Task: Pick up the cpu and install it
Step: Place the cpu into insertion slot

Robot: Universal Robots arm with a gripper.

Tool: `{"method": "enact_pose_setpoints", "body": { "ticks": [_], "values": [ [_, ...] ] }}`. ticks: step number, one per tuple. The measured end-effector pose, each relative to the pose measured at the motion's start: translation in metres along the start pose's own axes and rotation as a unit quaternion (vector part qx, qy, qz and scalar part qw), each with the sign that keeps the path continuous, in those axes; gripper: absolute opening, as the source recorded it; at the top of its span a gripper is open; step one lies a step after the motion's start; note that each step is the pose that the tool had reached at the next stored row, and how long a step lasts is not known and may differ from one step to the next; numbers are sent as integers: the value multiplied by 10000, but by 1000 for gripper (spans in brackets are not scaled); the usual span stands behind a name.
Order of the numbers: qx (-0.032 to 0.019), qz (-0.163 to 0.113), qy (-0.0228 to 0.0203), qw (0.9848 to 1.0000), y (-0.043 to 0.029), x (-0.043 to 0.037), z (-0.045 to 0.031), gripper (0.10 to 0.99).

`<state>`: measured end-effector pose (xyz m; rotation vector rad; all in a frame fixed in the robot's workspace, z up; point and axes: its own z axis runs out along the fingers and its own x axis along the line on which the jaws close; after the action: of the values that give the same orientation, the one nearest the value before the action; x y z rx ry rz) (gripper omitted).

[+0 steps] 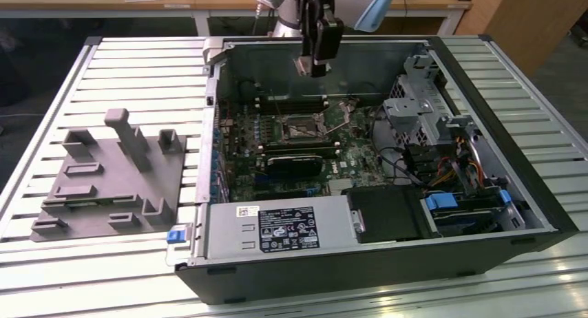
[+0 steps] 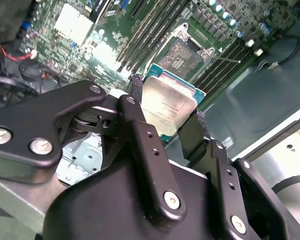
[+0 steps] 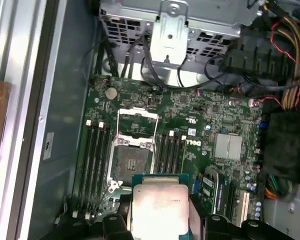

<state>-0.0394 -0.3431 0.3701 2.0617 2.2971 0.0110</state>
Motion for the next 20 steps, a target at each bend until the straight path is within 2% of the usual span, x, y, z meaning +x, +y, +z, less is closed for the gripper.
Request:
{"method": "enact_pose_setpoints", "body": {
  "ticks": [2,6,20],
  "values": [
    [4,123,-5,9999,0,1,7,537],
    [1,151,-9,9999,-1,2,34,537],
    [-6,153,-12,9999,-8,11,273,537]
  ]
}}
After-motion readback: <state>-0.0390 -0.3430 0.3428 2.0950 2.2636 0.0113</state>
